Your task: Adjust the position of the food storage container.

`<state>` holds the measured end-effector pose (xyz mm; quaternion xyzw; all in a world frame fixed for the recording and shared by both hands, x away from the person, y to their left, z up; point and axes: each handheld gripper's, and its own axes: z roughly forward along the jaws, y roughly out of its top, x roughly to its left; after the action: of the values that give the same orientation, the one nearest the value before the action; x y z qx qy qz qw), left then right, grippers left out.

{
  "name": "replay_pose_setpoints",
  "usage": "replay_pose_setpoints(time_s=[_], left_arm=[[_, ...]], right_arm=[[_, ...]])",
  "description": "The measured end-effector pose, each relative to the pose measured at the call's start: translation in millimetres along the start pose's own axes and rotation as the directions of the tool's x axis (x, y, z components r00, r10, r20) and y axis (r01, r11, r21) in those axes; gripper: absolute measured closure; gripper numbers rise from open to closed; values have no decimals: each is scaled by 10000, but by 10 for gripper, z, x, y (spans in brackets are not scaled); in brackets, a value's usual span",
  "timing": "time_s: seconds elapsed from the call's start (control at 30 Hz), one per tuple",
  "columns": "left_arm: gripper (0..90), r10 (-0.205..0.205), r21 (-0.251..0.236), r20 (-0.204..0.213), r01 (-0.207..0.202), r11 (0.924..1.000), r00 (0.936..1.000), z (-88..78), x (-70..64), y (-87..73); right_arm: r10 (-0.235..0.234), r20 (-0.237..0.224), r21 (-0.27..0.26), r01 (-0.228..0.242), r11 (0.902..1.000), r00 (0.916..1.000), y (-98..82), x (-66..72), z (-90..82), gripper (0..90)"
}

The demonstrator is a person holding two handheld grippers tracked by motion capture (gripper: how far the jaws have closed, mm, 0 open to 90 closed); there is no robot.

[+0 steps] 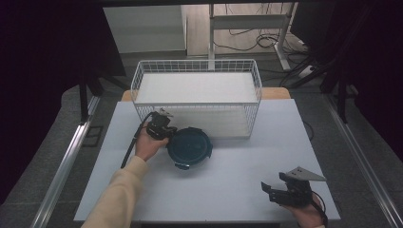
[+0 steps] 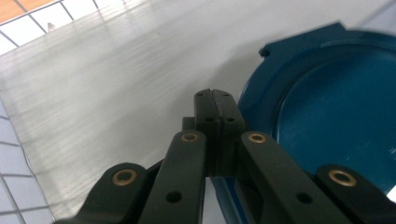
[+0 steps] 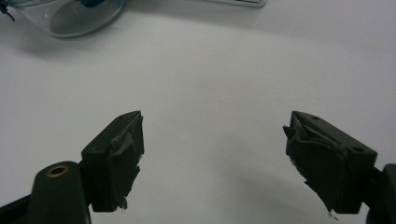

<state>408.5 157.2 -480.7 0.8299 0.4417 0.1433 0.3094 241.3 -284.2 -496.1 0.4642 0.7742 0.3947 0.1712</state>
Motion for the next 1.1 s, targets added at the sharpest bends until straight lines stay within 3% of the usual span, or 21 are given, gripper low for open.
replay_pose_setpoints(time_s=[0.13,0.2,0.53,0.83,0.97,1.1], left_arm=[[900,317,23,-40,-317,9995,9995,-1,-9,-3],[900,261,-12,-40,-261,9997,9997,-1,-27,-7],[900,880,171,569,-891,9959,9945,-26,-156,-3],[900,928,95,888,-940,9955,9917,-21,-370,-13],[900,1115,216,1085,-1144,9932,9878,-29,-441,-19],[900,1061,138,1325,-1089,9940,9855,-32,-509,-39]], right_arm=[[-14,-8,11,14,10000,10000,2,3,4,188],[-40,6,25,40,10000,10000,2,7,7,187],[-26,-15,7,26,10000,10000,5,19,4,187],[-12,-12,-3,12,10000,10000,9,19,4,188],[-2,-6,-18,2,10000,10000,10,21,1,188],[17,-20,-49,-17,10000,10000,13,23,-5,188]])
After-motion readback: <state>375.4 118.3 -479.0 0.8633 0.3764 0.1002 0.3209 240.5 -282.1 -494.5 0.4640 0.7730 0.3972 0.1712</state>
